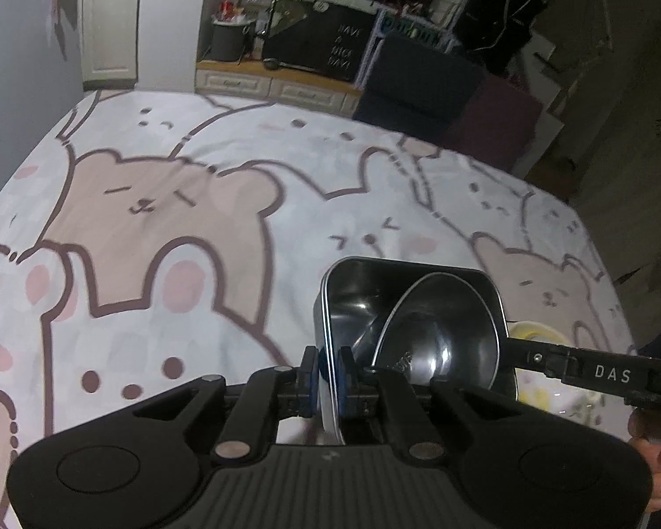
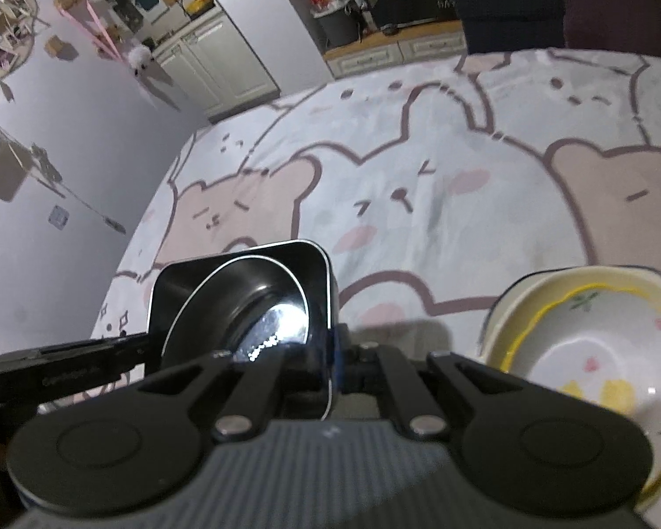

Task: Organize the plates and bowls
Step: 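Lift the tray holding the dish with both tools and carry it to the bowl stack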

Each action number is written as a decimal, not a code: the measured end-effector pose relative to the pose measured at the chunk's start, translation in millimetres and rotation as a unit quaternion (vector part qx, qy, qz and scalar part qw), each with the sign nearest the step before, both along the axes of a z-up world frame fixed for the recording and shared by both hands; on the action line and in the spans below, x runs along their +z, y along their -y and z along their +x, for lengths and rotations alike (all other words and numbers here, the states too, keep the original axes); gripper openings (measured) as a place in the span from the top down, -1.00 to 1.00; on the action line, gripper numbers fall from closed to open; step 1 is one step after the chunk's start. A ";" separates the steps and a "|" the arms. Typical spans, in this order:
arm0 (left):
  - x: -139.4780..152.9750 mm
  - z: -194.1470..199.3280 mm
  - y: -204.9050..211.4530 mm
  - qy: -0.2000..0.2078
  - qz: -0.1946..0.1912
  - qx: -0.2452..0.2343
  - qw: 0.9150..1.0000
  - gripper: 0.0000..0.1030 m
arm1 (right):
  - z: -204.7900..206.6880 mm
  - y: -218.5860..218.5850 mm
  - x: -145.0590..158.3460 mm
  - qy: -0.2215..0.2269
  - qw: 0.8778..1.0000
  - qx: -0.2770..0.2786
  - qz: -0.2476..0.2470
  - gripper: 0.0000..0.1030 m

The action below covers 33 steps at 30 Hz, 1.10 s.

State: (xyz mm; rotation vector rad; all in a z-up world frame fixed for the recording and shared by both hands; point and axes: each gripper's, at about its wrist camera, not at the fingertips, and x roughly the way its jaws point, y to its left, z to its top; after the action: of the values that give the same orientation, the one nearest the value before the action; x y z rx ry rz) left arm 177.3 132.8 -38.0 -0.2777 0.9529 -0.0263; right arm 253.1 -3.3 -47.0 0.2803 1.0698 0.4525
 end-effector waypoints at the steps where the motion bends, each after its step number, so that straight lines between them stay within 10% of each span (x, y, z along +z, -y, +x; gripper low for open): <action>1: 2.6 -1.0 4.8 0.003 0.000 -0.001 1.000 0.83 | -1.8 5.8 4.0 0.004 1.000 -0.003 0.001 0.92; 33: -0.7 31.6 177.5 0.019 -0.046 -0.090 0.995 0.84 | -51.2 193.9 26.8 0.051 0.987 -0.152 -0.001 0.92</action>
State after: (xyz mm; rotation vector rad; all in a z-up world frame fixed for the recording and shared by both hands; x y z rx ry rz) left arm 208.9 -44.7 -38.7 -0.2743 0.9371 -0.2409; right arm 201.9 -197.1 -20.3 0.4072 0.9091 0.1888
